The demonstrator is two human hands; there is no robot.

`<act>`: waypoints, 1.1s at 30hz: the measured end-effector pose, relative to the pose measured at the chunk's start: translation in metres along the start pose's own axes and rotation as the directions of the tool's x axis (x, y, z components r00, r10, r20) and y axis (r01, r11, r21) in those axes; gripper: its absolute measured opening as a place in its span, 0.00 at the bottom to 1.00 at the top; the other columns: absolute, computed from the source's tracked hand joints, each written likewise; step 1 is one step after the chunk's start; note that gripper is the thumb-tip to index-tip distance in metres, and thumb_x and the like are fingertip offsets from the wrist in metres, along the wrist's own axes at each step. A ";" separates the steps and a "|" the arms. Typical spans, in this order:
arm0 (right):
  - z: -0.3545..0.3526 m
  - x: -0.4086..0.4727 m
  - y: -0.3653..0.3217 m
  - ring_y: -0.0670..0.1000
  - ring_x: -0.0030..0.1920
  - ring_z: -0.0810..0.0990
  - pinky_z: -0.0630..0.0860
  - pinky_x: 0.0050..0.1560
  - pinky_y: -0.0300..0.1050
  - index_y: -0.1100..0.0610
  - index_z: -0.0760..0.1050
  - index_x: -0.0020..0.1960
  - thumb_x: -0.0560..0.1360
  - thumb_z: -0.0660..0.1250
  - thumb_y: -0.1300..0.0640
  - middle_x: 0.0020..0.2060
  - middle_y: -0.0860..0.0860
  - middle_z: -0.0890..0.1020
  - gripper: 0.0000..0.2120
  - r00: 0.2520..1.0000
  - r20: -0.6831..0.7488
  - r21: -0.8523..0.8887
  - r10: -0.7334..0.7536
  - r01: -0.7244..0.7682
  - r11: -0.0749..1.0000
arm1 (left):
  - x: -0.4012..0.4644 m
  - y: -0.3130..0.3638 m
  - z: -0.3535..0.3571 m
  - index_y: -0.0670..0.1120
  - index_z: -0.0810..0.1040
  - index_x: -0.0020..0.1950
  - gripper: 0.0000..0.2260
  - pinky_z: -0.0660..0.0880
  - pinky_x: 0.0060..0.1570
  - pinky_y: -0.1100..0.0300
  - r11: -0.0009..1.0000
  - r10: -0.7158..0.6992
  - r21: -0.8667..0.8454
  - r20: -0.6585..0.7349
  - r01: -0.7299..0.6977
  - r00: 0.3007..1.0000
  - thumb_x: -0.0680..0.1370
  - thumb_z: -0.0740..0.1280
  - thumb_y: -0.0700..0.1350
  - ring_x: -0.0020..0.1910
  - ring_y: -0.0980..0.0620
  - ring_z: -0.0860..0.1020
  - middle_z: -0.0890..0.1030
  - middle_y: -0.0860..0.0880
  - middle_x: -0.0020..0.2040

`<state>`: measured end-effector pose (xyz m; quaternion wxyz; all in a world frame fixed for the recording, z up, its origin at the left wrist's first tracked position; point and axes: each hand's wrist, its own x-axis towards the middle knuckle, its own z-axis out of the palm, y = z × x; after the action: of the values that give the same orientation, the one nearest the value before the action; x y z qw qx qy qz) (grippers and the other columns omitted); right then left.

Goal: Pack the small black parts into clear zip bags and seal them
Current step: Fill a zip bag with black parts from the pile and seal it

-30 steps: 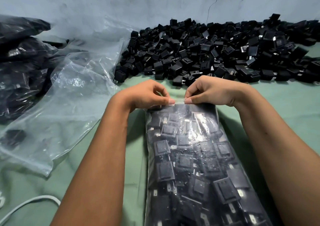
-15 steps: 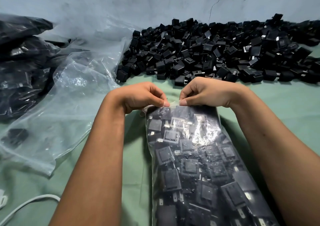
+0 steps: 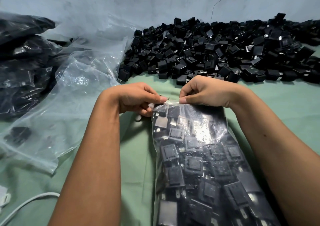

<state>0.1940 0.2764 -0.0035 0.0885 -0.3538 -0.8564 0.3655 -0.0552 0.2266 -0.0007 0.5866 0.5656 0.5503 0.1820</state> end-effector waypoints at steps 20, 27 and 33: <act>0.012 0.012 -0.013 0.45 0.31 0.76 0.73 0.34 0.39 0.54 0.83 0.44 0.80 0.71 0.52 0.30 0.45 0.80 0.09 1.000 0.009 0.049 -0.029 0.028 0.998 | 0.000 -0.008 -0.004 0.44 0.87 0.35 0.02 0.74 0.25 0.71 0.982 0.042 -0.183 -0.061 -0.052 0.997 0.68 0.75 0.39 0.28 0.58 0.81 0.81 0.48 0.30; 0.012 0.012 -0.025 0.45 0.28 0.67 0.67 0.30 0.36 0.61 0.75 0.37 0.83 0.66 0.47 0.28 0.47 0.71 0.21 0.999 0.035 -0.009 0.030 -0.030 1.000 | -0.001 -0.006 0.001 0.45 0.86 0.39 0.06 0.71 0.26 0.71 0.993 0.074 -0.079 -0.110 -0.083 0.991 0.65 0.77 0.44 0.27 0.59 0.76 0.81 0.49 0.33; 0.016 0.014 -0.027 0.46 0.27 0.67 0.66 0.29 0.36 0.61 0.74 0.36 0.82 0.67 0.47 0.28 0.49 0.70 0.22 0.996 0.026 -0.018 0.081 -0.081 0.997 | -0.011 -0.012 -0.007 0.37 0.83 0.50 0.08 0.80 0.34 0.66 0.983 0.045 -0.176 -0.084 -0.059 0.995 0.74 0.72 0.29 0.35 0.53 0.84 0.85 0.44 0.38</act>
<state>0.1627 0.2636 0.0017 0.0590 -0.3840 -0.8455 0.3664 -0.0694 0.2170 -0.0041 0.6076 0.5172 0.5399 0.2680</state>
